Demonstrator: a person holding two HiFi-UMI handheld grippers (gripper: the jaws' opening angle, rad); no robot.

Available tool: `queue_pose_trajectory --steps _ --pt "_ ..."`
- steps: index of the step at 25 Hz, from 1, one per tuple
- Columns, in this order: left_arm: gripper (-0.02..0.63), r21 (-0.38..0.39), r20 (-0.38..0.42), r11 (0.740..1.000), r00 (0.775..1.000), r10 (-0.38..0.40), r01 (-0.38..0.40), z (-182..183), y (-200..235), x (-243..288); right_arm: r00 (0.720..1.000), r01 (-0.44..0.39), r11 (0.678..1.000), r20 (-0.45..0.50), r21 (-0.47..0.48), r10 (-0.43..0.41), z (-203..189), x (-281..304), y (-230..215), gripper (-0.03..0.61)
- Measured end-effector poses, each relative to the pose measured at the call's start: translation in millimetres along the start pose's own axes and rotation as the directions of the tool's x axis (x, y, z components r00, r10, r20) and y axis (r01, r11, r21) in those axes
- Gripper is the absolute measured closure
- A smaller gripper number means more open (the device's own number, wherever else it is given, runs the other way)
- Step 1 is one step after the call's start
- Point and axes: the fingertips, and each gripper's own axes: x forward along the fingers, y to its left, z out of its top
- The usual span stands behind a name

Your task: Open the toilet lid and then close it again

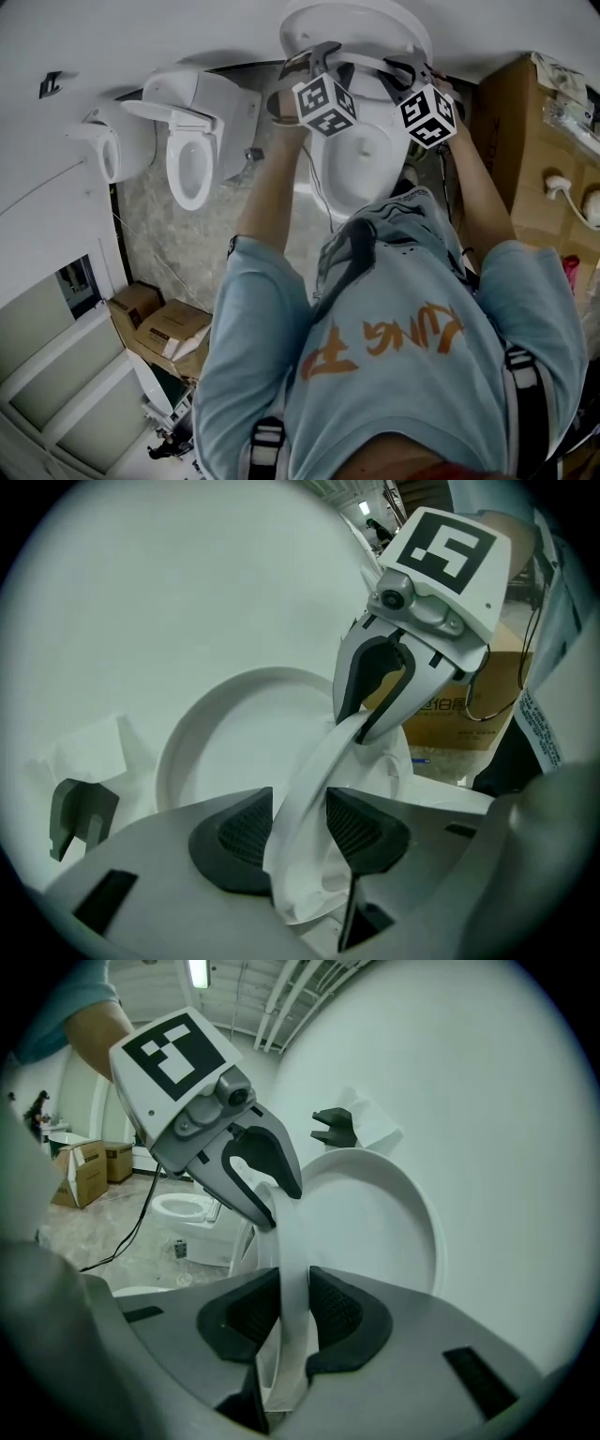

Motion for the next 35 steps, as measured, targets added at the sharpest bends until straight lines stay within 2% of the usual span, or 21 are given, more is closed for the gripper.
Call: queue_pose_trajectory --steps 5,9,14,17,21,25,31,35 --pt "0.431 -0.021 0.013 1.0 1.0 0.02 -0.02 -6 -19 -24 0.999 -0.048 0.999 0.001 -0.005 0.048 3 -15 28 0.474" --pt "0.446 -0.072 0.039 0.997 0.999 -0.011 0.014 -15 -41 -50 0.993 -0.114 0.993 0.001 -0.018 0.114 3 -28 61 0.469" --pt "0.449 -0.029 0.029 0.999 0.999 -0.025 0.026 -32 -79 -79 0.989 -0.151 0.984 -0.012 -0.089 0.151 0 -45 107 0.469" --pt "0.442 -0.028 0.023 0.998 0.998 -0.06 0.06 -45 -106 -97 0.982 -0.191 0.975 -0.036 -0.117 0.188 -3 -54 139 0.466" --pt "0.437 -0.035 0.007 0.991 0.992 -0.127 0.127 -63 -143 -113 0.967 -0.252 0.956 -0.066 -0.147 0.245 -11 -64 180 0.459" --pt "0.436 -0.027 -0.02 0.988 0.988 -0.15 0.15 -82 -181 -125 0.951 -0.307 0.937 -0.099 -0.168 0.294 -24 -70 220 0.449" --pt "0.431 -0.046 -0.041 0.98 0.98 -0.195 0.193 -112 -238 -138 0.91 -0.407 0.894 -0.168 -0.188 0.379 -47 -75 278 0.429" --pt "0.425 -0.036 -0.061 0.972 0.971 -0.232 0.23 -134 -264 -138 0.894 -0.439 0.878 -0.19 -0.191 0.405 -60 -66 306 0.411"
